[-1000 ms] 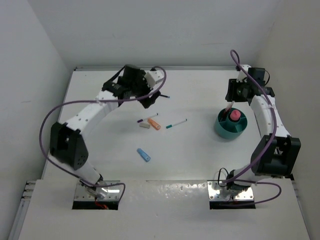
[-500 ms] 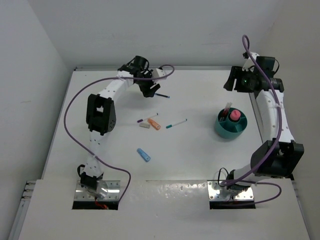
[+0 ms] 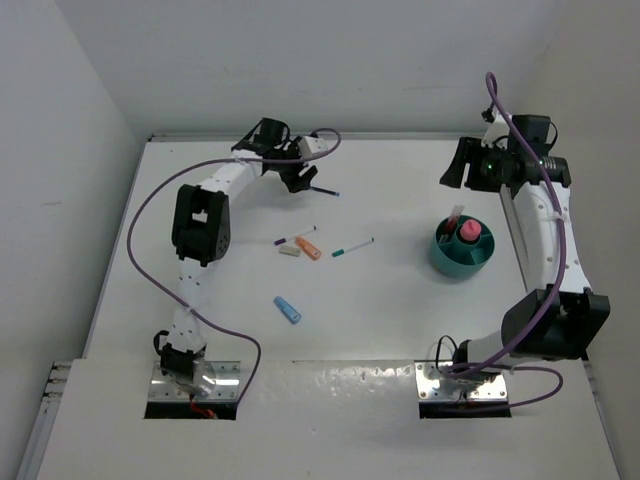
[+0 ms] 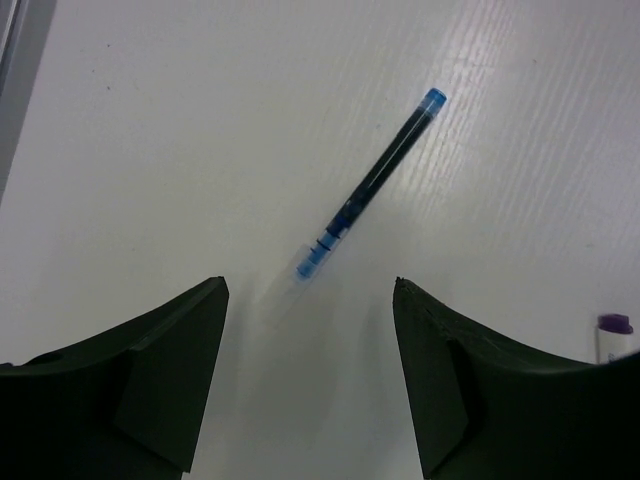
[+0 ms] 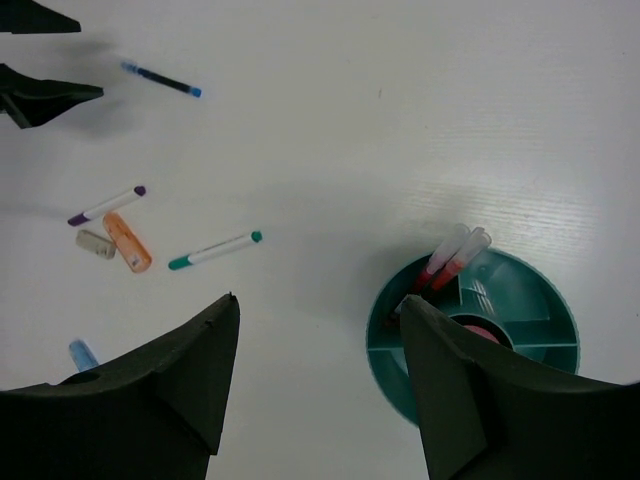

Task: Sort the stationery into containers
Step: Pick up the pen from the center of the board.

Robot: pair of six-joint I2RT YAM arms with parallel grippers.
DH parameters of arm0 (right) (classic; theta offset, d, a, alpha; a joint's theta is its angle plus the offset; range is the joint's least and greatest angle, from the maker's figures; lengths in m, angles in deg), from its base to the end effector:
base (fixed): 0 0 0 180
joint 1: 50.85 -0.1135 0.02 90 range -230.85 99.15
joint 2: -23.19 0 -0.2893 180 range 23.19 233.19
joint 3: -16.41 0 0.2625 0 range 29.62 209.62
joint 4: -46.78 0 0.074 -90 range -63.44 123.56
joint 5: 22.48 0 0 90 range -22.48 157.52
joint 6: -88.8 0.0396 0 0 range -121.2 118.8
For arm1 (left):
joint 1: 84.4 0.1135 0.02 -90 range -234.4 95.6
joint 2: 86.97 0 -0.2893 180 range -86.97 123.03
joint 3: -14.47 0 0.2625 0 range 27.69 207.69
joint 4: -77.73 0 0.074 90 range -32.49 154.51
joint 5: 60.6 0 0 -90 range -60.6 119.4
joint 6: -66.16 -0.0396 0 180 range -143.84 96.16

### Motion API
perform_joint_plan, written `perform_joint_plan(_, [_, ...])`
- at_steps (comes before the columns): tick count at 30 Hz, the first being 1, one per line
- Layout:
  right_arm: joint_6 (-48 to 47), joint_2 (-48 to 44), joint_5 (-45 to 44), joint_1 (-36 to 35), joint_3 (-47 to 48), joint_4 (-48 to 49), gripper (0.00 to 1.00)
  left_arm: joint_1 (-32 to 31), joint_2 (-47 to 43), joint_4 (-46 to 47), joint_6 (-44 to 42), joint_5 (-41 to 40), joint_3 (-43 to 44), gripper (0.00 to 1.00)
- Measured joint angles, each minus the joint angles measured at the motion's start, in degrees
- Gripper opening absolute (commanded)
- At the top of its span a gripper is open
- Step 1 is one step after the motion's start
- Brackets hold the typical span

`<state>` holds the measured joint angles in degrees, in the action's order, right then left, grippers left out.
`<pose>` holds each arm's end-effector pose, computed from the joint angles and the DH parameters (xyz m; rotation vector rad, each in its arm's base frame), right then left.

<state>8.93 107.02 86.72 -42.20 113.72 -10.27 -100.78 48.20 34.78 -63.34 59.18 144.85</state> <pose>0.3231 -0.0360 0.3855 0.2113 2.3031 0.4029 0.5314 -0.1767 0.2153 1.2819 1.9143 -0.4195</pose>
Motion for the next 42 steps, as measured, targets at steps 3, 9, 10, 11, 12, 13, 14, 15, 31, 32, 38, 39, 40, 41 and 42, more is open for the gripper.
perform_joint_plan(3, [-0.02,-0.04,0.44,-0.17,0.00,-0.90,0.65,0.37,2.38,2.89,1.75,1.86,0.42,0.74])
perform_joint_plan(9, [-0.09,-0.20,0.55,-0.17,0.00,-2.73,0.65,0.68,9.38,6.97,7.45,6.23,2.86,0.75])
perform_joint_plan(10, [-0.13,-0.22,0.55,-0.17,0.00,-3.02,0.65,0.81,10.16,7.61,8.04,6.88,4.00,0.73])
perform_joint_plan(11, [-0.22,-0.22,0.55,-0.17,0.00,-3.17,0.65,0.94,10.71,7.89,8.57,7.04,4.90,0.72])
perform_joint_plan(12, [-0.26,-0.22,0.55,-0.17,0.00,-3.30,0.64,1.03,10.88,7.93,8.79,7.19,5.22,0.70])
perform_joint_plan(13, [-0.28,-0.22,0.55,-0.17,0.00,-3.41,0.64,1.14,10.91,7.91,8.90,7.30,5.25,0.66])
perform_joint_plan(14, [-0.28,-0.24,0.57,-0.17,0.00,-3.45,0.64,1.22,10.91,7.91,9.27,7.37,5.22,0.64])
perform_joint_plan(15, [-0.28,-0.24,0.59,-0.17,0.00,-3.45,0.63,1.29,10.91,8.00,9.62,7.32,5.22,0.62])
perform_joint_plan(31, [-0.20,-1.09,3.13,-0.17,0.00,-3.39,0.62,-7.41,8.92,-11.87,-3.89,-10.36,9.11,0.11])
perform_joint_plan(32, [-0.20,-1.22,3.34,-0.17,0.00,-3.39,0.61,-7.74,8.92,-12.61,-4.39,-10.84,9.20,0.09])
perform_joint_plan(38, [0.00,-1.73,4.28,-0.44,-0.02,-3.39,0.61,-7.91,5.81,-12.70,-4.13,-11.10,4.20,0.00])
perform_joint_plan(39, [0.11,-1.81,4.59,-0.66,-0.13,-3.37,0.61,-7.87,4.85,-12.41,-3.37,-10.91,2.54,0.00])
perform_joint_plan(40, [0.17,-1.84,4.76,-0.74,-0.17,-3.34,0.61,-7.78,3.87,-12.31,-2.49,-10.47,0.90,0.00])
perform_joint_plan(41, [0.26,-2.03,5.05,-1.05,-0.50,-2.99,0.61,-7.45,2.89,-11.78,-1.33,-9.40,-0.59,0.00])
perform_joint_plan(42, [0.46,-2.38,5.44,-1.40,-1.07,-2.51,0.61,-7.04,1.97,-11.54,0.02,-7.91,-2.23,0.00])
